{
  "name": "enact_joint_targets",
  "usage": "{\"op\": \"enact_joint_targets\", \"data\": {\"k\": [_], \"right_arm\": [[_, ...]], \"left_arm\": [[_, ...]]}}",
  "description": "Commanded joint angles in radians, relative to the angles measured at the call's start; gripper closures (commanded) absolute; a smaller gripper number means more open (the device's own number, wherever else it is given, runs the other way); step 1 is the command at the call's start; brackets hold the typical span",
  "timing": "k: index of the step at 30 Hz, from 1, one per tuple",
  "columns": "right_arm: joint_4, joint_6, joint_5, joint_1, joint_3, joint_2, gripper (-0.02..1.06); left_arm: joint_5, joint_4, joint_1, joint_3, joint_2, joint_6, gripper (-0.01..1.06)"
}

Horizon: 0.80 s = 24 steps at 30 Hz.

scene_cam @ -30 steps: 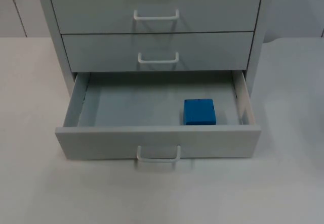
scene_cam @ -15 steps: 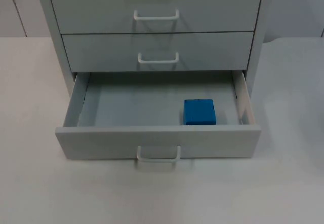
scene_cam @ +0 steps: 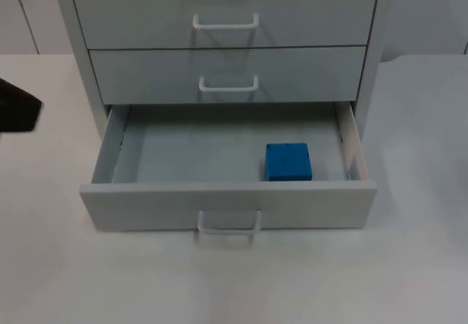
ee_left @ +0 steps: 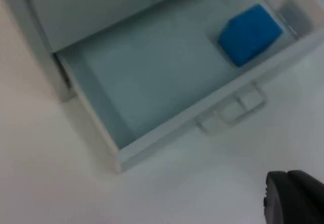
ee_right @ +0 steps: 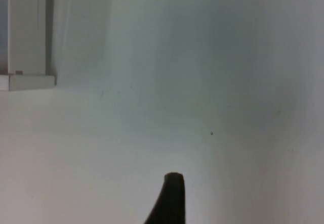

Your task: Open the drawer with the left hand, place the block into the drawer with the right hand, then close the drawer with the left hand.

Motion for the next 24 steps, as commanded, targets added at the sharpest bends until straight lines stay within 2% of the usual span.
{"op": "enact_joint_targets", "data": {"k": [1,2,7,8,11,12,16,17,23,24], "right_arm": [[-0.002,-0.012,-0.011,-0.006,0.0,-0.012,0.31],[-0.002,-0.012,-0.011,-0.006,0.0,-0.012,0.31],[-0.002,-0.012,-0.011,-0.006,0.0,-0.012,0.31],[-0.002,-0.012,-0.011,-0.006,0.0,-0.012,0.31],[-0.002,-0.008,-0.011,-0.006,0.0,-0.012,0.31],[-0.002,-0.008,-0.011,-0.006,0.0,-0.012,0.31],[-0.002,-0.007,-0.011,-0.006,0.0,-0.012,0.31],[-0.002,-0.007,-0.011,-0.006,0.0,-0.012,0.31],[-0.002,-0.007,-0.011,-0.006,0.0,-0.012,0.31],[-0.002,-0.007,-0.011,-0.006,0.0,-0.012,0.31]], "left_arm": [[-0.052,0.107,-0.111,0.003,0.042,-0.125,1.05],[-0.052,0.107,-0.111,0.003,0.042,-0.125,1.05],[-0.124,0.324,-0.285,0.001,0.131,-0.334,1.05],[-0.124,0.324,-0.285,0.001,0.131,-0.334,1.05],[-0.126,0.492,-0.386,-0.037,0.222,-0.485,1.05],[-0.126,0.492,-0.386,-0.037,0.222,-0.485,1.05],[-0.126,0.693,-0.485,-0.095,0.341,-0.606,1.05],[-0.126,0.693,-0.485,-0.095,0.341,-0.606,1.05],[-0.111,0.99,-0.579,-0.149,0.526,-0.742,1.05],[-0.111,0.99,-0.579,-0.149,0.526,-0.742,1.05]]}}
